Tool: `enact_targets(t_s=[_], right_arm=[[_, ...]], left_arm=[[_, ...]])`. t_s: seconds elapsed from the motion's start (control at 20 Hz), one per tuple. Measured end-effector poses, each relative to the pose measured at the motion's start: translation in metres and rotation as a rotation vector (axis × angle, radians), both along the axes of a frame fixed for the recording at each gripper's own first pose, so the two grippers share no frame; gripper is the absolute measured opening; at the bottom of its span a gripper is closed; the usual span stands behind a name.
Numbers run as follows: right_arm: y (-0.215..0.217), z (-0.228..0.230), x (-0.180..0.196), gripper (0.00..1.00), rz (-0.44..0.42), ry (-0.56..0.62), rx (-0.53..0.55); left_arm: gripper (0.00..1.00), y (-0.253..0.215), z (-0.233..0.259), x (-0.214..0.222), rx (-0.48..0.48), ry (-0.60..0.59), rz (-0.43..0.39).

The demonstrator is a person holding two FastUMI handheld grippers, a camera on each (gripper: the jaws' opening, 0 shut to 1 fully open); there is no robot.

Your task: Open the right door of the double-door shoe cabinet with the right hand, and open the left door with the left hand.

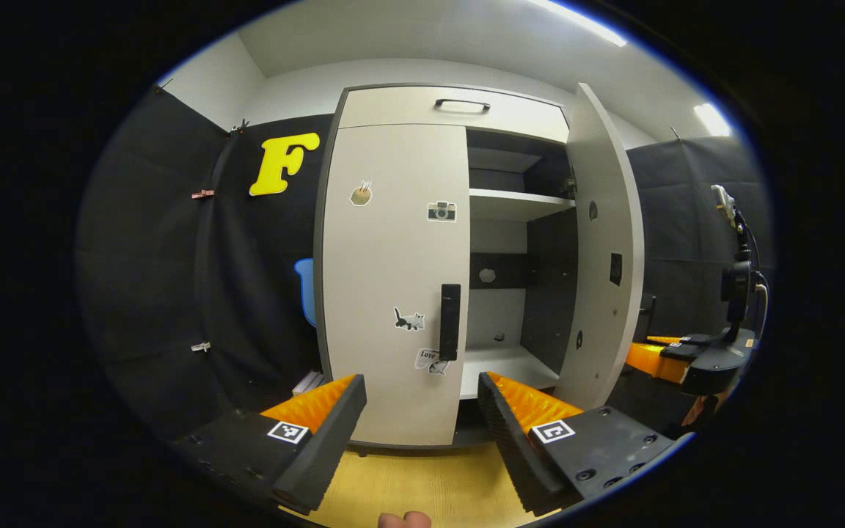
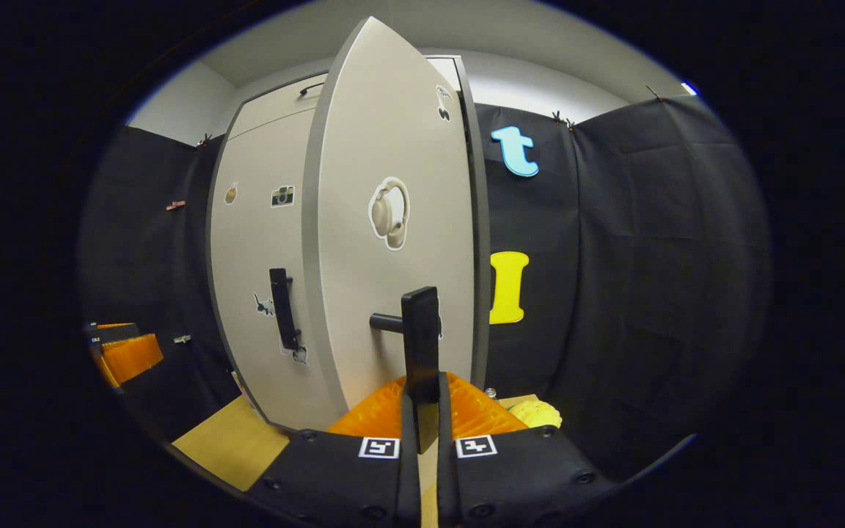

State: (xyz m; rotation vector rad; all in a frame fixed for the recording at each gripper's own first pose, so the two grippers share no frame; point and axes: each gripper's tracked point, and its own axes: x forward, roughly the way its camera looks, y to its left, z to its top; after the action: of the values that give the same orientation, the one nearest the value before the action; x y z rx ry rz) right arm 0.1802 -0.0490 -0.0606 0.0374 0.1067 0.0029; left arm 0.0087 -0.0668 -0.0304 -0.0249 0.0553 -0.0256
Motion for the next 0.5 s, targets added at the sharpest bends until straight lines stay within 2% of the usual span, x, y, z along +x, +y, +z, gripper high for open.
enact_targets(t_s=[0.25, 0.5], right_arm=[[-0.008, 0.001, -0.001, 0.13, 0.002, -0.009, 0.068], [-0.03, 0.006, 0.002, 0.12, -0.051, -0.043, 0.028]], left_arm=[[0.95, -0.016, 0.001, 0.009, -0.014, -0.004, -0.02], [0.95, -0.03, 0.006, 0.019, -0.006, -0.02, -0.027]])
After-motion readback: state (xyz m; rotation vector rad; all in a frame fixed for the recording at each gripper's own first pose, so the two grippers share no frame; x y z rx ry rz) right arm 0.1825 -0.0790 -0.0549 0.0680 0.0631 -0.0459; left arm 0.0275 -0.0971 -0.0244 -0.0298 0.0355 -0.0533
